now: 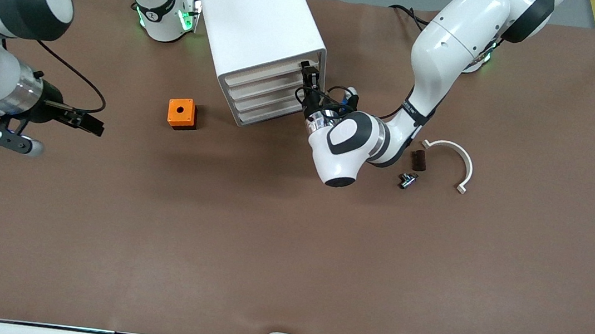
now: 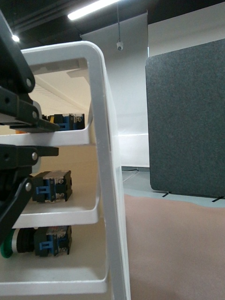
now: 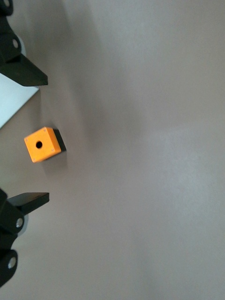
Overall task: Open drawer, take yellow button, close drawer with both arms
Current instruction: 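Pull the drawer open with the left gripper while the right gripper approaches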
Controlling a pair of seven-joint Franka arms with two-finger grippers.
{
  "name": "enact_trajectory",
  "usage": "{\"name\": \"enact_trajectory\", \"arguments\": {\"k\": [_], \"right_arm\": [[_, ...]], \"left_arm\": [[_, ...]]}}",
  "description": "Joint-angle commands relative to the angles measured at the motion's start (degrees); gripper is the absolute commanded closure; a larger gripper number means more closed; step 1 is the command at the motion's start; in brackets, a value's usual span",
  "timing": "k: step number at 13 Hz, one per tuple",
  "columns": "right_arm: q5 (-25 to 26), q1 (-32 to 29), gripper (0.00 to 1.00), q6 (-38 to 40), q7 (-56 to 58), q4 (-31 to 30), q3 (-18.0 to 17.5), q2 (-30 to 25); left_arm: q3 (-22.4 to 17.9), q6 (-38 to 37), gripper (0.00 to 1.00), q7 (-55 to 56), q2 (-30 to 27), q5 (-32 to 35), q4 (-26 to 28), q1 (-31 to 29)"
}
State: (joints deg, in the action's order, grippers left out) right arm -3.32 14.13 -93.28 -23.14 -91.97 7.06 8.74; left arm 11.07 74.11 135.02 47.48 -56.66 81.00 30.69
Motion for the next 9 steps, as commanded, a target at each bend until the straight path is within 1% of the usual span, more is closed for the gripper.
{"name": "enact_trajectory", "arguments": {"k": [1, 5, 8, 9], "right_arm": [[-0.6, 3.8, 0.00, 0.3, -7.7, 0.7, 0.4, 0.0], [-0.7, 9.1, 0.00, -0.8, -16.8, 0.6, 0.4, 0.0], [-0.7, 14.6, 0.00, -3.0, -27.0, 0.4, 0.4, 0.2], [-0.7, 16.4, 0.00, -4.1, -30.5, -0.7, 0.4, 0.1]], "left_arm": [[-0.2, -0.6, 0.89, 0.0, 0.2, -3.1, -0.8, -2.2], [-0.4, -0.6, 0.89, 0.1, 0.2, -3.5, -0.8, -5.1], [-0.4, -0.5, 0.89, 0.1, 0.3, -3.6, -0.8, -7.2], [-0.4, -0.4, 0.89, 0.1, 0.5, -3.7, -0.9, -8.1]]}}
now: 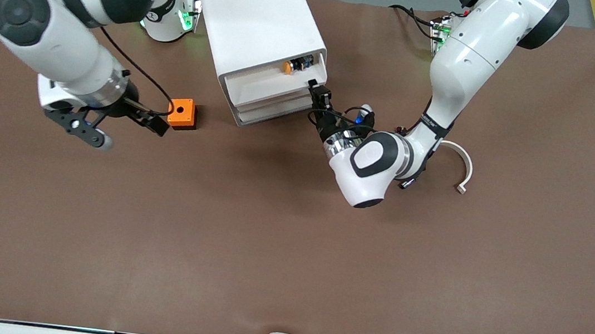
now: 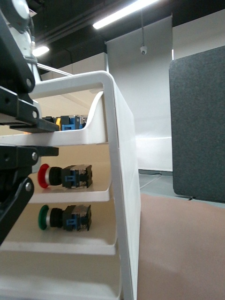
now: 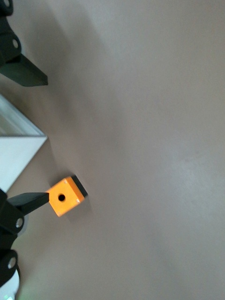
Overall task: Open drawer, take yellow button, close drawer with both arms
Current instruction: 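Grasp the yellow button in the drawer with the right gripper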
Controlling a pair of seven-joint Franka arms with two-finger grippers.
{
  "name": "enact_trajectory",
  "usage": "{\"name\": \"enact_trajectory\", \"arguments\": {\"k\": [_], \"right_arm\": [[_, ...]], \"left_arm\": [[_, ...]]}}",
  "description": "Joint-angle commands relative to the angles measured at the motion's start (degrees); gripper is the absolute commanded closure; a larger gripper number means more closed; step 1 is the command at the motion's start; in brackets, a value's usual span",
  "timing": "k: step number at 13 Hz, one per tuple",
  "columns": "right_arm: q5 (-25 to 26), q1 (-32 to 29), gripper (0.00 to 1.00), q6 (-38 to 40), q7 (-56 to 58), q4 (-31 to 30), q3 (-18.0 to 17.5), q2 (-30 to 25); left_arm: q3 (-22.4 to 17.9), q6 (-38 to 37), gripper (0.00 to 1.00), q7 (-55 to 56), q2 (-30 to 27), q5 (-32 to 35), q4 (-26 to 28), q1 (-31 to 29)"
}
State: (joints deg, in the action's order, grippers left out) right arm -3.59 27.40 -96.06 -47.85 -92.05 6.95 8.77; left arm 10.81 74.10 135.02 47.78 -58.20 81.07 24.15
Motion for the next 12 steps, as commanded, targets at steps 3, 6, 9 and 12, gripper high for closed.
{"name": "enact_trajectory", "arguments": {"k": [3, 6, 9, 12], "right_arm": [[-0.5, 8.8, 0.00, -2.4, -15.0, -2.6, 0.5, -0.9], [-0.4, 15.2, 0.00, -3.4, -23.1, -3.4, 0.5, -1.2], [-0.3, 20.0, 0.00, -7.0, -30.5, -5.1, 0.5, -1.2], [-0.2, 24.1, 0.00, -9.8, -37.1, -5.7, 0.5, -0.8]], "left_arm": [[-0.1, -0.1, 0.89, 0.1, 0.2, -2.3, -1.0, -4.0], [-0.1, -0.1, 0.88, 0.1, 0.2, -2.3, -1.1, -5.9], [-0.1, -0.1, 0.87, 0.1, 0.2, -2.2, -1.1, -7.4], [-0.3, 0.0, 0.85, 0.0, 0.3, -2.2, -1.1, -8.2]]}}
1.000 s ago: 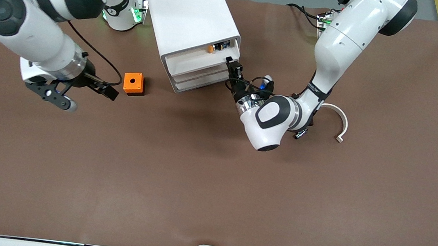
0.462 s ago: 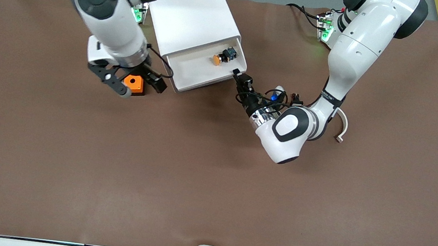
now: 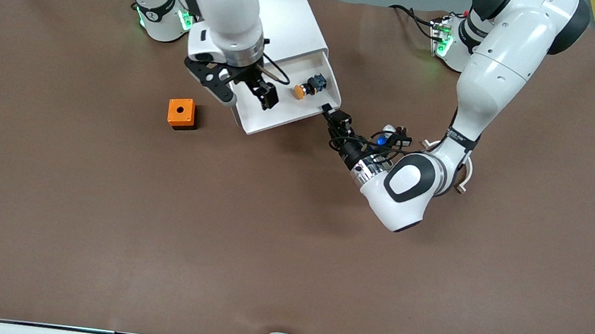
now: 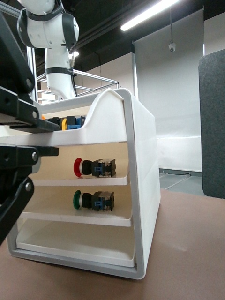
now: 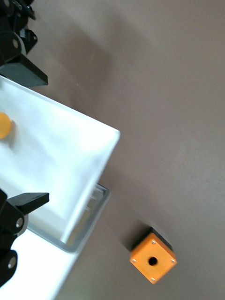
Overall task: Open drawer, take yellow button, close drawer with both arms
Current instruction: 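Grasp the yellow button in the drawer with the right gripper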
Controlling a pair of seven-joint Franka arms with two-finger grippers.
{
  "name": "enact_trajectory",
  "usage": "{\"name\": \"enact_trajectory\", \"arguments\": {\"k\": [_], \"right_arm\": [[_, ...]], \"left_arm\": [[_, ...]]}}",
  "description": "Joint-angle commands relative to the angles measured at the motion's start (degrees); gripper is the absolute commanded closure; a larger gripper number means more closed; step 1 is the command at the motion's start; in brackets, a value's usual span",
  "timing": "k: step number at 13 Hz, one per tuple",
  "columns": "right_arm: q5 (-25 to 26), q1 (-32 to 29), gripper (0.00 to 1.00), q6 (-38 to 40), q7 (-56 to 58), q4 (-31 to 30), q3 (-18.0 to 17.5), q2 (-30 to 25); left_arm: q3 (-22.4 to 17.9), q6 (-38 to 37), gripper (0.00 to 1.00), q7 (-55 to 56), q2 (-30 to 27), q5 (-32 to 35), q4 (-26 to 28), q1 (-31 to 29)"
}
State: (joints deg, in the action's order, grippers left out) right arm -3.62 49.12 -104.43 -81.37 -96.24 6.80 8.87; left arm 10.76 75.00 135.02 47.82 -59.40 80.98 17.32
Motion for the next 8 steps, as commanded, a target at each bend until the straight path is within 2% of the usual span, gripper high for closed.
{"name": "enact_trajectory", "arguments": {"k": [1, 2, 5, 6, 8], "right_arm": [[-0.1, 3.5, 0.00, -1.7, -5.1, -1.8, 0.8, -0.8], [-0.1, 4.4, 0.00, -2.3, -6.9, -1.9, 0.7, -0.7], [0.2, 6.9, 0.00, -3.7, -11.3, -2.1, 0.8, 0.6], [0.2, 7.5, 0.00, -4.5, -12.7, -2.1, 0.7, 1.0], [0.3, 8.7, 0.00, -5.4, -15.7, -2.0, 0.7, 2.6]], "left_arm": [[-0.5, -0.9, 0.80, 0.0, 0.3, -1.0, -1.0, -1.3], [-0.4, -0.9, 0.68, -0.6, 0.3, -1.1, -1.0, -1.4], [-0.4, -0.9, 0.13, -2.9, 0.2, -1.2, -1.9, -1.8], [-0.4, -0.9, 0.00, -4.8, 0.1, -1.2, -2.0, -1.9], [-0.4, -0.9, 0.00, -11.8, -0.1, -1.0, -2.1, -2.3]]}}
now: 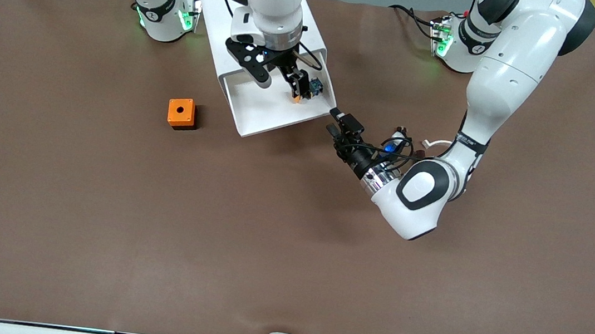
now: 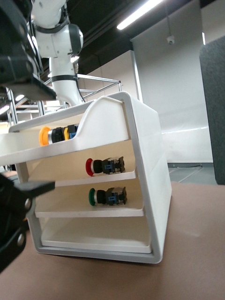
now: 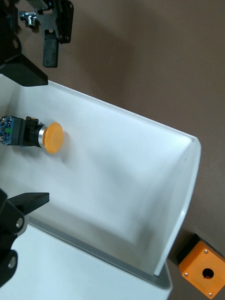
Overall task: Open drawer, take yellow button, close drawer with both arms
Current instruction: 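Grasp the yellow button in the drawer with the right gripper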
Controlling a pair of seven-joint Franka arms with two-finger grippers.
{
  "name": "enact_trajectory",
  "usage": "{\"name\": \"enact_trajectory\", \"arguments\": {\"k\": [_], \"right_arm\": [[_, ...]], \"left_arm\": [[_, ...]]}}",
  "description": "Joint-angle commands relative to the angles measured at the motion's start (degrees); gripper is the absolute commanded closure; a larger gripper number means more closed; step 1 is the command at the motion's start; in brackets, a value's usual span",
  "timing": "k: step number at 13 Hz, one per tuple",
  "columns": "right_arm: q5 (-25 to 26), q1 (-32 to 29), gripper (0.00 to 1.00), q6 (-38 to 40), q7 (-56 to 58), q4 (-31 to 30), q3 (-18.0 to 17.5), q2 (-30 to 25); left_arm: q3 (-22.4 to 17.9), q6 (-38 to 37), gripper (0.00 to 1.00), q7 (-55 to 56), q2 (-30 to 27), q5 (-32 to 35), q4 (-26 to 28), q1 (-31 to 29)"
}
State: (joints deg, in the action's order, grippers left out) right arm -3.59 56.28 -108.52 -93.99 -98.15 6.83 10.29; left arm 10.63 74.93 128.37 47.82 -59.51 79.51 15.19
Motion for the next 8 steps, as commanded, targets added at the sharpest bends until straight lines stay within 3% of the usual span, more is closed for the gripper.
{"name": "enact_trajectory", "arguments": {"k": [1, 4, 8], "right_arm": [[0.2, 1.9, 0.00, -2.2, -4.4, -0.1, 0.6, 1.9], [0.2, 3.5, 0.00, -4.6, -6.4, 0.1, 0.6, 3.9], [0.2, 5.1, 0.01, -6.5, -8.5, 0.2, 0.6, 5.7]], "left_arm": [[-0.3, -0.8, 0.00, -9.8, 0.1, -0.5, -1.4, -0.5], [-1.9, -0.1, 0.00, -28.8, 0.0, 2.8, -3.6, -0.1], [-2.7, 6.9, 0.00, -47.8, -0.6, 10.4, -6.5, 0.5]]}}
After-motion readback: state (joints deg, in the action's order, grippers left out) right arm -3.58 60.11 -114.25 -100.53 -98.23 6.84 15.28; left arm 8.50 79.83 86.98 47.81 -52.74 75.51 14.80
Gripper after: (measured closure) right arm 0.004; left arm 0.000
